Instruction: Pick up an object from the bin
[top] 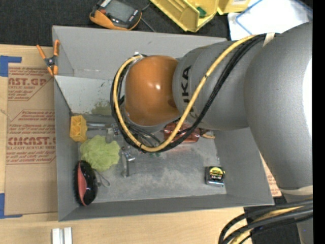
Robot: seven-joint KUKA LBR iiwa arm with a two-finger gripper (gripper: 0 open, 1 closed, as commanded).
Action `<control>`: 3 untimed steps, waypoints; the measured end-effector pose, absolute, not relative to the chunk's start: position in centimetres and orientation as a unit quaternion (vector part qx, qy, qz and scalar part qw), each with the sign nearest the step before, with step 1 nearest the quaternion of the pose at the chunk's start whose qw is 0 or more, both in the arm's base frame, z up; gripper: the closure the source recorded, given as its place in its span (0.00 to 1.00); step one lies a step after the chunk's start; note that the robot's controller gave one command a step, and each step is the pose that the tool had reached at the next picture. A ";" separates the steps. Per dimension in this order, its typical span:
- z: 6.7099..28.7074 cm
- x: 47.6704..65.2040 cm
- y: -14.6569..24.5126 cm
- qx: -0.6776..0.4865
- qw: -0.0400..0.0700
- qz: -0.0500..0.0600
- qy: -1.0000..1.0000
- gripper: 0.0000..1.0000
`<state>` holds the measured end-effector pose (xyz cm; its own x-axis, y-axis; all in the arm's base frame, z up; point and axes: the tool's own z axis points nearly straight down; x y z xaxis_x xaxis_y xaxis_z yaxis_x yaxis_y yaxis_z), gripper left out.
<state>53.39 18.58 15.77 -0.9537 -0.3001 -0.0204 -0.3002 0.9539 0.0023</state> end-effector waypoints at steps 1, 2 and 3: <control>18.6 50.3 20.7 -0.108 0.006 0.003 0.994 0.00; 9.2 54.8 20.9 -0.029 0.008 0.003 1.000 0.00; 16.6 53.8 20.8 -0.072 0.017 0.007 0.997 0.00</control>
Offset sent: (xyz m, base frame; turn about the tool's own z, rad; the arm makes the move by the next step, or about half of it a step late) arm 0.0127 0.0212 -0.0635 0.2470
